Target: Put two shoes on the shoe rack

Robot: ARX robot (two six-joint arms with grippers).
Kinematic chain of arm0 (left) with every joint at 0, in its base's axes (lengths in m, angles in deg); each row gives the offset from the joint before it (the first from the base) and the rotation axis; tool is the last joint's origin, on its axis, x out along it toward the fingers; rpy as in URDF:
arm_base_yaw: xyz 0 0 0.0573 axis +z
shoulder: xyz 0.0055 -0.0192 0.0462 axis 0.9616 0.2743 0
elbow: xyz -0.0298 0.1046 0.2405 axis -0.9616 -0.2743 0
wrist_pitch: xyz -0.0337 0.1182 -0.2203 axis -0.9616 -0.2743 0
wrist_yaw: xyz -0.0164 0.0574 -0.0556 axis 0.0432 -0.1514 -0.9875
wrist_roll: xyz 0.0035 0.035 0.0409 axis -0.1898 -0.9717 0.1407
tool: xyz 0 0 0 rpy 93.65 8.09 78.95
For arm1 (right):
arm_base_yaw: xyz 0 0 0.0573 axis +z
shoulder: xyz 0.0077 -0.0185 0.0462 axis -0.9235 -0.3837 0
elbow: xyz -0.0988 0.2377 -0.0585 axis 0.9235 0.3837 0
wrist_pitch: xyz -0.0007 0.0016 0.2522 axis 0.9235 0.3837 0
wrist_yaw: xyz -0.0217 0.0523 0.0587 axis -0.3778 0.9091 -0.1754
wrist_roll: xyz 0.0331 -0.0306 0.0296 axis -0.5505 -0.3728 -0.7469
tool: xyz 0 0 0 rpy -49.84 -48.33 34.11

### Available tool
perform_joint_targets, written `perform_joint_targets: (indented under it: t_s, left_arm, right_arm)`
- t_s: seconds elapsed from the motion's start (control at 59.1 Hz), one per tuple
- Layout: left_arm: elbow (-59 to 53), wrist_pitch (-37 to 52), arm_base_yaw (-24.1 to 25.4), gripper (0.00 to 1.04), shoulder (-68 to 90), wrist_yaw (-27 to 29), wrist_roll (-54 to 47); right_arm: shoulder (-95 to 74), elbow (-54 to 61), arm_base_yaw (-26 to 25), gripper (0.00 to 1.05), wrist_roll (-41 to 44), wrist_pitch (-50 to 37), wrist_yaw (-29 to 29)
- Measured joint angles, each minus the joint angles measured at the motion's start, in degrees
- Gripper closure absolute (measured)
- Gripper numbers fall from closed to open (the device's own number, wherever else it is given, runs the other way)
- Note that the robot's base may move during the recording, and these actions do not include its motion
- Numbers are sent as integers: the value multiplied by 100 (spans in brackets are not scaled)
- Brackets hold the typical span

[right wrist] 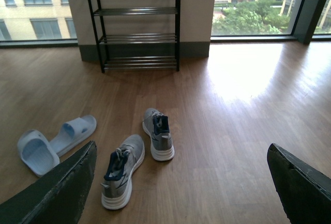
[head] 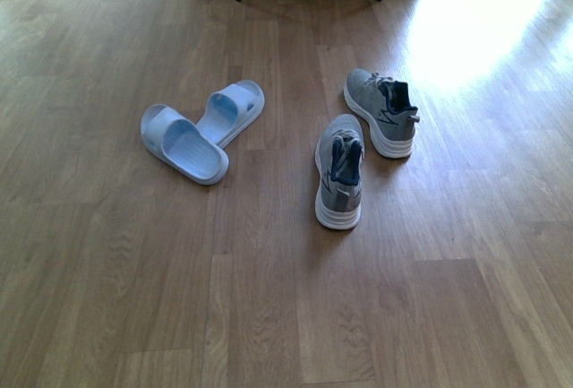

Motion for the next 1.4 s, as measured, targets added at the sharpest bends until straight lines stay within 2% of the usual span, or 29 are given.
perform_joint_targets:
  t_s: [1.404]
  left_arm:
    - [0,0,0,9,0,0,0]
  right_arm:
    - [0,0,2,9,0,0,-17]
